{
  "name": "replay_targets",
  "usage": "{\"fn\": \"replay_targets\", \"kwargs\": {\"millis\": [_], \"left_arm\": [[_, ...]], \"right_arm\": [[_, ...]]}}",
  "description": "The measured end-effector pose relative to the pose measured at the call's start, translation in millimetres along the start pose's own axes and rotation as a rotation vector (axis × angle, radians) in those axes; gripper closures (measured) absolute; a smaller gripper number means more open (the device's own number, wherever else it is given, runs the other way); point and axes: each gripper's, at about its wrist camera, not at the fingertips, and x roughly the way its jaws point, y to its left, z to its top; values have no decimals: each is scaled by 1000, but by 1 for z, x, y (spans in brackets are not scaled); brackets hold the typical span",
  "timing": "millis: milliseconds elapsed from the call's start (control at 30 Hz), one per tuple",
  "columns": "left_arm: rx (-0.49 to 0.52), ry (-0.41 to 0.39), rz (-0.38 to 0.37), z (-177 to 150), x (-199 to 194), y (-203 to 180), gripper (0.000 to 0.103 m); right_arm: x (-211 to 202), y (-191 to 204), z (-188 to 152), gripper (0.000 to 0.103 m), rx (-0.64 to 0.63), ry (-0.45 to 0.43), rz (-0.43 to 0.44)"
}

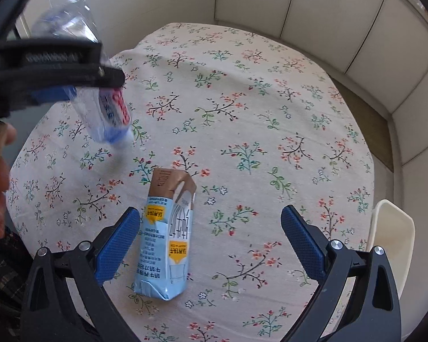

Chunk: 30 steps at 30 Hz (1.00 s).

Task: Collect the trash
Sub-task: 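Grasp the clear plastic bottle with the left gripper while the right gripper grasps the milk carton, then lift and carry the bottle and milk carton toward the white bin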

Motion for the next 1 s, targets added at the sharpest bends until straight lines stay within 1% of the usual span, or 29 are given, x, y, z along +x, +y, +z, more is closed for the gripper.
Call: {"fn": "replay_targets", "kwargs": {"millis": [100, 133, 200, 267, 333, 367, 433, 467, 533, 600, 733, 1000], "left_arm": [[3, -67, -10, 6, -22, 6, 29], [-3, -77, -21, 8, -27, 9, 29], [-17, -82, -43, 9, -32, 15, 29], [-25, -73, -55, 10, -32, 19, 29], [-33, -61, -61, 10, -30, 23, 29], [-39, -53, -63, 10, -29, 26, 29], [-49, -42, -68, 10, -26, 29, 29], [-56, -39, -70, 11, -25, 32, 29], [-62, -38, -67, 11, -24, 35, 29], [-67, -40, -63, 12, -23, 39, 29], [-81, -41, -59, 13, -22, 45, 30], [-102, -60, -76, 12, -30, 52, 30]], "right_arm": [[11, 10, 2, 7, -10, 26, 23], [15, 15, 3, 7, -18, 37, 24], [22, 21, 3, 8, -30, 57, 21], [31, 24, 2, 12, -30, 82, 21], [40, 24, 2, 19, -19, 109, 34], [44, 23, 2, 21, -12, 122, 42], [52, 23, 2, 34, 3, 139, 47], [55, 22, 2, 38, 9, 148, 54], [60, 22, 2, 61, 23, 165, 77], [63, 22, 3, 69, 38, 170, 97], [57, 22, 10, 69, 59, 139, 113], [11, 18, 34, 70, 115, -54, 122]]}}
